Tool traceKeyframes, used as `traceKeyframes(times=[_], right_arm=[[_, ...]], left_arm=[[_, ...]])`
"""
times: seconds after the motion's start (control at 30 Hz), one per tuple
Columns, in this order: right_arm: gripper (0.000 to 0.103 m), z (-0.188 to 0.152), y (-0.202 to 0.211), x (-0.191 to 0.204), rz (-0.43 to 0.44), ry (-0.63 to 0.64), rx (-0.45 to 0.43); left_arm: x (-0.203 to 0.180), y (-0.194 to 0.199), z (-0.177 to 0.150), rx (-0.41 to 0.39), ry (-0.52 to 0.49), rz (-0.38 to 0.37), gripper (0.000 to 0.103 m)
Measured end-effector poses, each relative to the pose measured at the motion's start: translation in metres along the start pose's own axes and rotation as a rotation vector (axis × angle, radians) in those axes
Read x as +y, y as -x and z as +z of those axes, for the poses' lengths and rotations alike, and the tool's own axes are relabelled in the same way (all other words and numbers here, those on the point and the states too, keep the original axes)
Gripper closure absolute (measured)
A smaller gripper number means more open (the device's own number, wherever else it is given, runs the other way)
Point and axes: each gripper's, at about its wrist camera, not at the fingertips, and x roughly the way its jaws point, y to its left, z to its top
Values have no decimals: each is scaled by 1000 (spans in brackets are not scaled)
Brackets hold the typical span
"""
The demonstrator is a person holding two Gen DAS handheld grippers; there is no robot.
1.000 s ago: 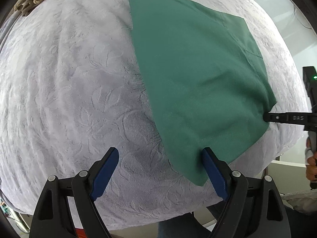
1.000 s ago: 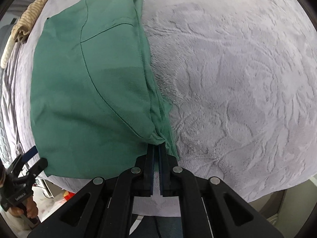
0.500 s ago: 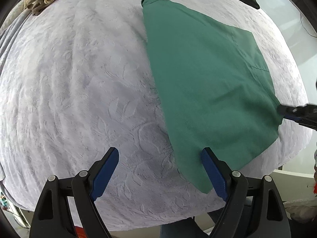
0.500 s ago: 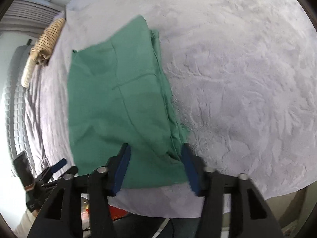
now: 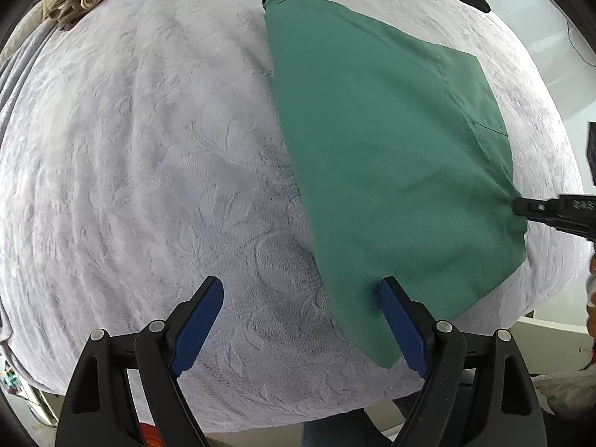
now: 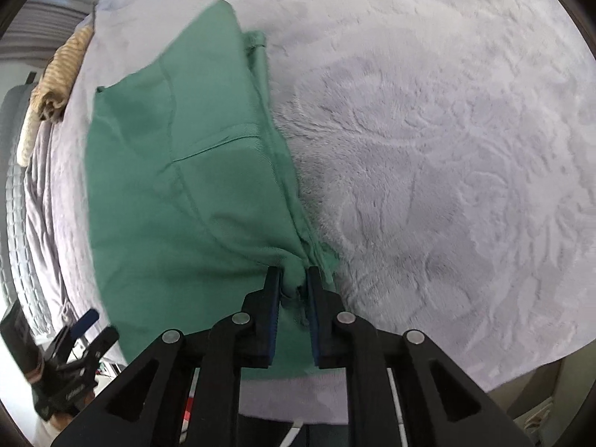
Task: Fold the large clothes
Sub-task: 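Pinch the jacket edge with the right gripper and tuck it straight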
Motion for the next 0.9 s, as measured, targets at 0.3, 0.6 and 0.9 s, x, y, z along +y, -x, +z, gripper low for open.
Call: traceKeyframes(times=[0.3,0.6,0.9], right_arm=[[87,-13,23,14,-36,37,-29],[87,3,28,25,-52,38,-41],[80,5,35,33,-81,50,-62]], left_arm=[[-3,0,2,0,-6,2,17],[-5,2,3,7,-2,16,17],[-2,7,7,-7,7,22,2]])
